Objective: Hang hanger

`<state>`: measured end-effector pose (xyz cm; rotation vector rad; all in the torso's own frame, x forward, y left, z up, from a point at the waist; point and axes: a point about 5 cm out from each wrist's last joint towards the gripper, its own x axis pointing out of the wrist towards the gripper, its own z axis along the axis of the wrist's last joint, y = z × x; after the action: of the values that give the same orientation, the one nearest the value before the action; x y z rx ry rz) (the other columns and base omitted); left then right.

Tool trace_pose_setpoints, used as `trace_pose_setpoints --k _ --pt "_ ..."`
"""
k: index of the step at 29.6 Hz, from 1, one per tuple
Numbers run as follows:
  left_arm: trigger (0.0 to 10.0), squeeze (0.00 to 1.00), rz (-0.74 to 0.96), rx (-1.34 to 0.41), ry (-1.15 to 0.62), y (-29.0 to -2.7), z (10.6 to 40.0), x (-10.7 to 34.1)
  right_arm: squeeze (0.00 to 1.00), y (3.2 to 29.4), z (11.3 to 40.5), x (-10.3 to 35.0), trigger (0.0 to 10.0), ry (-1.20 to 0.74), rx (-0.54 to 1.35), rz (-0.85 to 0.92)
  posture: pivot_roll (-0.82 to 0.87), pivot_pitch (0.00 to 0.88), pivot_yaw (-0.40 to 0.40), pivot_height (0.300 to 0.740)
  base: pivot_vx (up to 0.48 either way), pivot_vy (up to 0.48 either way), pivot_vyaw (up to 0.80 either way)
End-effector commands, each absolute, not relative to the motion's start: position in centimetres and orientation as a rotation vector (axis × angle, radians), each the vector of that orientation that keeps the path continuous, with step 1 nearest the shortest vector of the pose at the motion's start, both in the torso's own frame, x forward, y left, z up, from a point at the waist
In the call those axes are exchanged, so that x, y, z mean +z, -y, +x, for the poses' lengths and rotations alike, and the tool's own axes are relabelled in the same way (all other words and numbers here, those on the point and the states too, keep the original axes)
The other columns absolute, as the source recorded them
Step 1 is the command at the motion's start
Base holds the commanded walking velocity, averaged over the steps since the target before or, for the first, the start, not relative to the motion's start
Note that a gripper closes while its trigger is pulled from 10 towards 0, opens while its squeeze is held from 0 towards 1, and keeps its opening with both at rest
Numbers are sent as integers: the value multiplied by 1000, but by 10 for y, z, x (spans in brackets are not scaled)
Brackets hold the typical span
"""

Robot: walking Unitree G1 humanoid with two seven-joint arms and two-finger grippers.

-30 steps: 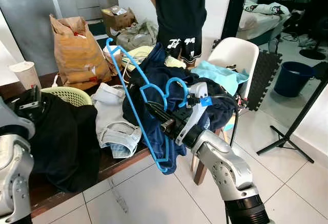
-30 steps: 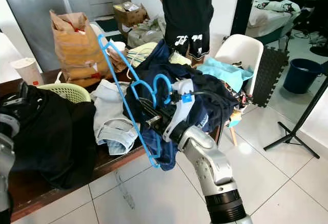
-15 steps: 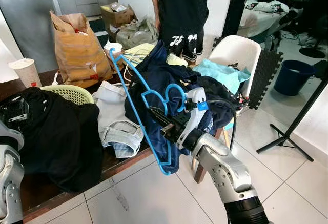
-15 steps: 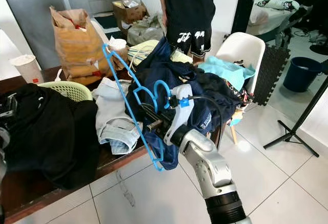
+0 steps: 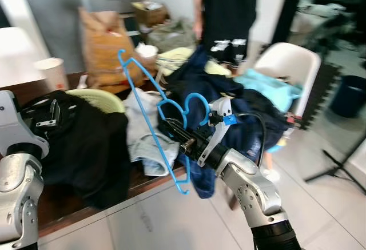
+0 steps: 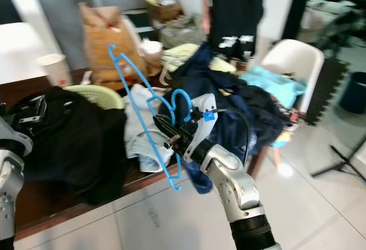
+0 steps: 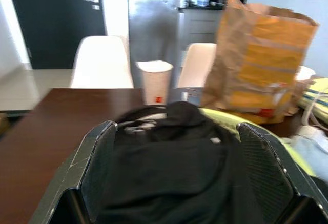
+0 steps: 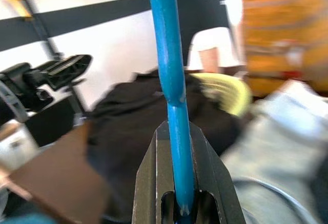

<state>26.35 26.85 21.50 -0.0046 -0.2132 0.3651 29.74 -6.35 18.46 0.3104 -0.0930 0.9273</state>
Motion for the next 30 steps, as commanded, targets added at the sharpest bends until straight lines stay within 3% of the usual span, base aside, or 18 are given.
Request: trace_pose_setpoints --k 1,12,16,20,27,30 --pt "10000 0 -4 327 236 -259 266 221 0 59 294 188 10000 113 965 319 57 0 -12 740 0 0 794" --pt "10000 0 23 117 254 -223 276 227 0 58 294 188 10000 122 962 318 54 0 -8 740 0 0 794" --pt "10000 0 29 87 261 -218 276 228 0 59 296 188 10000 127 942 318 54 0 -6 740 371 0 794" --pt "10000 0 19 79 269 -216 278 231 0 64 305 187 10000 123 852 325 56 0 0 740 461 0 0" --pt "10000 0 5 74 271 -214 280 233 0 64 308 185 10000 103 823 335 60 0 -1 740 0 0 0" --pt "10000 0 0 65 277 -213 280 234 0 64 309 184 10000 95 820 338 62 0 -1 740 0 0 -800"
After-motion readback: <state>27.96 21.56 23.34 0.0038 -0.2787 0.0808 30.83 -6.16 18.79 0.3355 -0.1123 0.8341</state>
